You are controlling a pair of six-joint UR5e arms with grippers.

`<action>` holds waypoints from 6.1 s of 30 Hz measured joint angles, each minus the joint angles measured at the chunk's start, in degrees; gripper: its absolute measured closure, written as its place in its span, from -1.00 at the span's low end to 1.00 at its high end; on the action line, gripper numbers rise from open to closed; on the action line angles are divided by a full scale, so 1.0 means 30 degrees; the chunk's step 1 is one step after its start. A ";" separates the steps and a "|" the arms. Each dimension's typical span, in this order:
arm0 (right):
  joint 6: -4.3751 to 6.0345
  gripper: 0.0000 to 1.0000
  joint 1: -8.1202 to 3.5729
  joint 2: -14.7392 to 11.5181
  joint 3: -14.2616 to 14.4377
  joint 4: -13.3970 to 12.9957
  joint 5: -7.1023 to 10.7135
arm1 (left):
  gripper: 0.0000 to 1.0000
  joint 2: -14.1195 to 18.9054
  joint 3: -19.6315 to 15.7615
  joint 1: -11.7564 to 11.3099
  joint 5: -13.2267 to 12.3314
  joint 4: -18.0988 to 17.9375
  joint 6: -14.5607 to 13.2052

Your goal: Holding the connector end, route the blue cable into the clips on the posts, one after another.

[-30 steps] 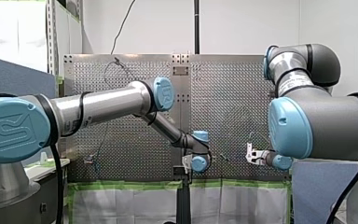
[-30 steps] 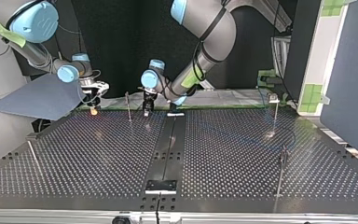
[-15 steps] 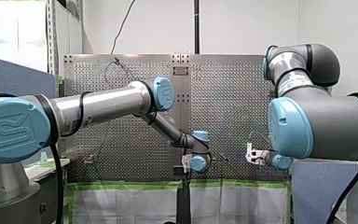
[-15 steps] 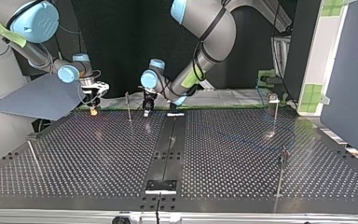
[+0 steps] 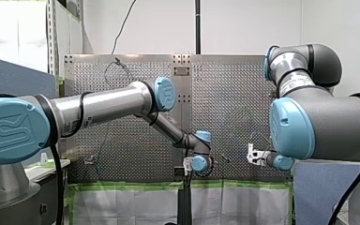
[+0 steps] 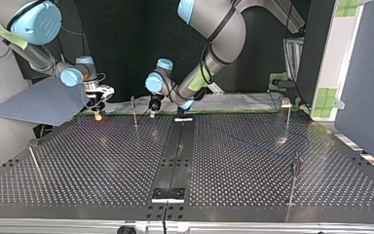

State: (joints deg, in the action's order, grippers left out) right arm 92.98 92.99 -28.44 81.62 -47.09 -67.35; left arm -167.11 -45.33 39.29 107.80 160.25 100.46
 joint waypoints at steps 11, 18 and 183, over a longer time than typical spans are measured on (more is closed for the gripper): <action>-0.0003 1.00 -0.0113 0.0000 0.0000 0.0069 -0.0051 | -1.00 0.0562 -0.0286 0.0434 -0.0543 0.0919 -0.0124; 0.0055 1.00 -0.0120 0.0003 0.0001 0.0004 0.0009 | -1.00 0.1455 -0.1527 0.0661 -0.0584 0.0155 -0.0266; 0.0419 1.00 0.0008 0.0321 0.0001 0.0001 0.0215 | -1.00 1.1766 -1.3909 0.2388 0.2009 -0.3054 0.1179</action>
State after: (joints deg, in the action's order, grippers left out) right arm 94.24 93.01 -27.48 81.62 -47.09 -66.71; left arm -131.81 -87.06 46.45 113.82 151.09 103.99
